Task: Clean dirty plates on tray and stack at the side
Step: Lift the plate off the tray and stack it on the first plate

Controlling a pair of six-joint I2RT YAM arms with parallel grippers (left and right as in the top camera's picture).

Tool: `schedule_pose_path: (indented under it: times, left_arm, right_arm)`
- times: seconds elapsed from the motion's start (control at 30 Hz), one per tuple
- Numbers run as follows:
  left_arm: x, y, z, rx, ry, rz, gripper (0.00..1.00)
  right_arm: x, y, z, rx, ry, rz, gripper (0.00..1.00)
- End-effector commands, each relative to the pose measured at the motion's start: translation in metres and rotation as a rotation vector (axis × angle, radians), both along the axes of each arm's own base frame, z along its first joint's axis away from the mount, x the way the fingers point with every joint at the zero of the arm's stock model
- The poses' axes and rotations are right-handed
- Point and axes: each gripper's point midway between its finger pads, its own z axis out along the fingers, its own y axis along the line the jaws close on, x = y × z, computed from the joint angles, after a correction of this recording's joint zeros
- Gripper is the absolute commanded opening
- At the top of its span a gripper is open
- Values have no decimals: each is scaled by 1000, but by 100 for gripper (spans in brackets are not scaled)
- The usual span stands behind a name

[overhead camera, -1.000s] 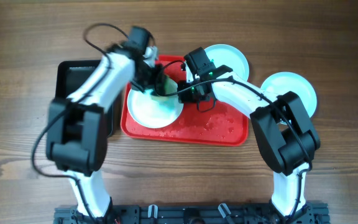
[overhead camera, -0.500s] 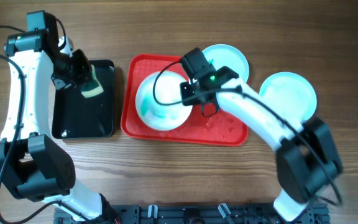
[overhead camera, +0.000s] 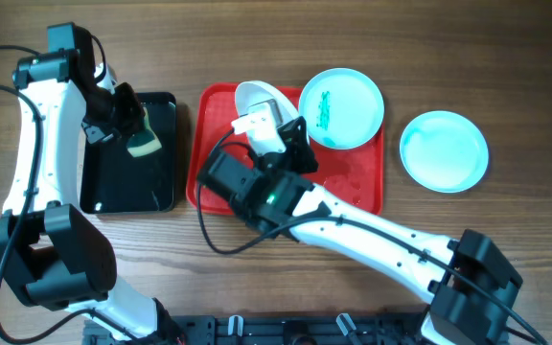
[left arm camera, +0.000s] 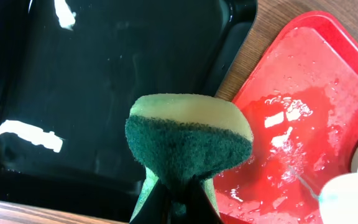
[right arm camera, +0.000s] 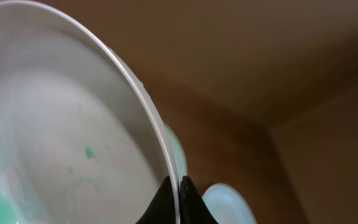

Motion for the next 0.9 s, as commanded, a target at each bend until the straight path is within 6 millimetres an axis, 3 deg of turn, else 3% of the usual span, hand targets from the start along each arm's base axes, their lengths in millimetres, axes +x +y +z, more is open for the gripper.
schedule_pose_path:
  times: [0.0,0.17,0.37,0.43,0.47,0.6,0.7,0.87]
  left_arm:
    - [-2,1,-9,7,15,-7,4]
    - [-1,1,-9,8,12,-7,4]
    - [-1,1,-9,8,12,-7,4]
    - [-1,1,-9,8,12,-7,4]
    - [-2,1,-9,7,16,-7,4]
    - [-3,1,-9,6,20,-7,4]
    - [-5,1,-9,5,27,-7,4]
    - [-5,1,-9,5,28,-7,4]
  right_arm:
    - [-8,-4,40,-121,-163,-63,4]
    - [-9,6,51,-165,-179,-58,4]
    - [-7,10,47,-130,-168,-39,4]
    - [-3,22,29,-100,-75,47,4]
    - [-2,31,10,-75,24,123,4]
    - [-2,35,-33,90,241,198,4]
    - [4,13,-46,328,393,154,4]
    - [29,-35,-22,680,526,164,4]
